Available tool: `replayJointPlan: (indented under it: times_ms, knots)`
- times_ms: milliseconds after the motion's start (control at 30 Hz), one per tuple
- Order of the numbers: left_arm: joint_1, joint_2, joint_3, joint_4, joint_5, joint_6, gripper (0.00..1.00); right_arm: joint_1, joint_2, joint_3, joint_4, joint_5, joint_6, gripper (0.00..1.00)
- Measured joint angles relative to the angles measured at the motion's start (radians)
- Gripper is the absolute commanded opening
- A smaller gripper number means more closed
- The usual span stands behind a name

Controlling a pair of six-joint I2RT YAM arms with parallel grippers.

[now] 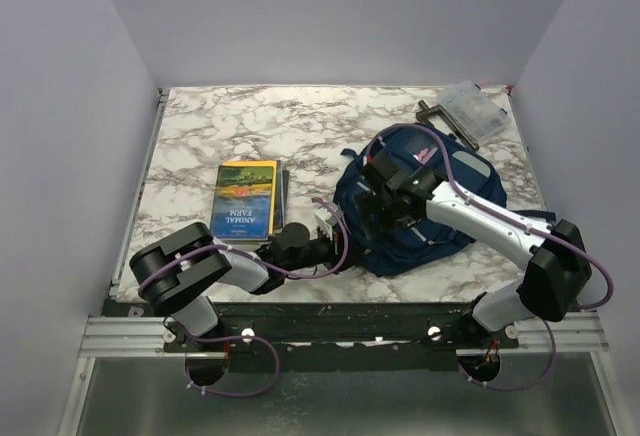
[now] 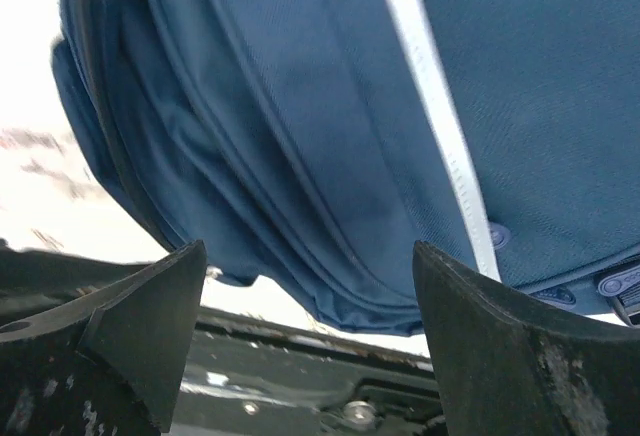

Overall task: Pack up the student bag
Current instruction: Unzip the student bag at the center of the board.

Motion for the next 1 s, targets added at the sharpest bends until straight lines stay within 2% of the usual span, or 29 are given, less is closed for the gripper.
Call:
replayJointPlan:
  times_ms: [67, 267, 433, 633, 900, 1000]
  knots:
    - [0.011, -0.015, -0.014, 0.002, 0.011, -0.001, 0.0, 0.048, 0.016, -0.025, -0.02, -0.008, -0.026, 0.85]
    - [0.064, -0.052, -0.032, 0.002, 0.056, -0.021, 0.0, 0.079, 0.031, -0.027, -0.022, 0.011, -0.063, 0.87]
    - [0.115, -0.067, -0.048, 0.002, 0.087, -0.034, 0.0, 0.09, 0.1, 0.017, -0.006, 0.119, -0.033, 0.81]
    - [0.122, -0.067, -0.052, 0.003, 0.109, -0.046, 0.0, 0.09, 0.205, 0.105, 0.06, 0.24, -0.029, 0.79]
    - [0.128, -0.062, -0.051, 0.001, 0.116, -0.051, 0.0, 0.109, 0.414, 0.214, 0.065, 0.316, -0.012, 0.51]
    - [0.13, -0.062, -0.051, -0.005, 0.111, -0.047, 0.0, 0.114, 0.448, 0.233, 0.056, 0.332, 0.033, 0.26]
